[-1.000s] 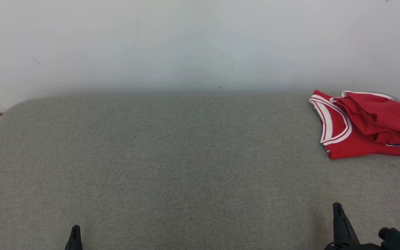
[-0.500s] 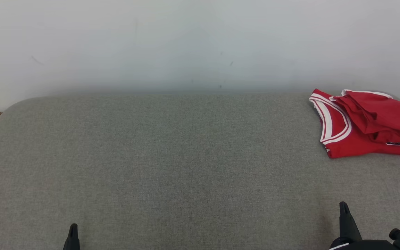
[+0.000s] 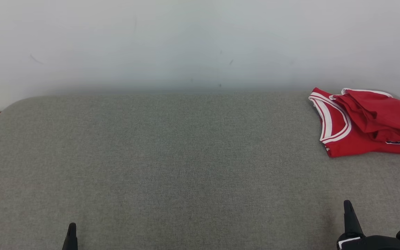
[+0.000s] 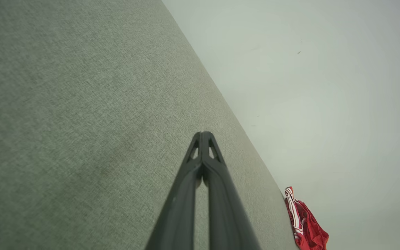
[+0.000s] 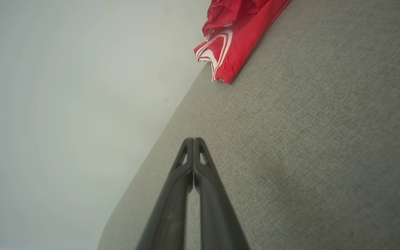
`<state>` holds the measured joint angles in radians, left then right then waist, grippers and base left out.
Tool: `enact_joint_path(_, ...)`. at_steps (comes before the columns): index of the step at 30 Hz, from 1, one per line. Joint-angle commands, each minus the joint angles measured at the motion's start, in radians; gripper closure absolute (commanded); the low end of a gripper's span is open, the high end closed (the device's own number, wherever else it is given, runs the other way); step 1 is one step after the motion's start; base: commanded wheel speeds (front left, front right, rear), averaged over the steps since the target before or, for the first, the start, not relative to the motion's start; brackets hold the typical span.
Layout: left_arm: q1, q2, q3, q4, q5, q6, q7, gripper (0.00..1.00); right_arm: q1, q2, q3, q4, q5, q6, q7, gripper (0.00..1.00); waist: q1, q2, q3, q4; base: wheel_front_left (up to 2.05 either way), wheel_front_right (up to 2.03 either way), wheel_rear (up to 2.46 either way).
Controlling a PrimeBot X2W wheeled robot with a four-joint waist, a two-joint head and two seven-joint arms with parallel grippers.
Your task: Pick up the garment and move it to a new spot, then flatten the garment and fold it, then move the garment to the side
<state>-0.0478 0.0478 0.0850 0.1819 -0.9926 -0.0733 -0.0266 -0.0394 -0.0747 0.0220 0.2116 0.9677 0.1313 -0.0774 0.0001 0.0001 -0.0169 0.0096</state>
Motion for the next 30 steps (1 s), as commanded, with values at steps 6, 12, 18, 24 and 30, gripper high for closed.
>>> enact_joint_path(6,-0.031,0.003,0.010,0.007,-0.086,-0.012,0.020,1.00,-0.029,-0.001,-0.016,0.000,0.091,0.000,0.023,1.00,-0.0001,-0.0001,0.002,-0.001,0.00,0.00,0.00)
enact_joint_path(12,-0.041,0.003,0.015,0.018,-0.150,-0.017,0.038,1.00,-0.038,0.001,-0.027,0.006,0.158,0.000,0.040,1.00,-0.0001,-0.0001,0.004,-0.002,0.00,0.00,0.00)
enact_joint_path(18,-0.047,0.003,0.020,0.028,-0.210,-0.024,0.054,1.00,-0.042,0.003,-0.038,0.012,0.223,-0.001,0.056,1.00,-0.0001,-0.0001,0.006,-0.003,0.00,0.00,0.00)
enact_joint_path(24,-0.054,0.003,0.023,0.036,-0.260,-0.027,0.069,1.00,-0.050,0.005,-0.047,0.016,0.274,-0.001,0.068,1.00,-0.0001,-0.0001,0.008,-0.003,0.00,0.00,0.00)
enact_joint_path(30,-0.062,0.003,0.027,0.047,-0.316,-0.034,0.083,1.00,-0.057,0.007,-0.057,0.021,0.333,-0.001,0.083,1.00,-0.0001,-0.0001,0.010,-0.004,0.00,0.00,0.00)
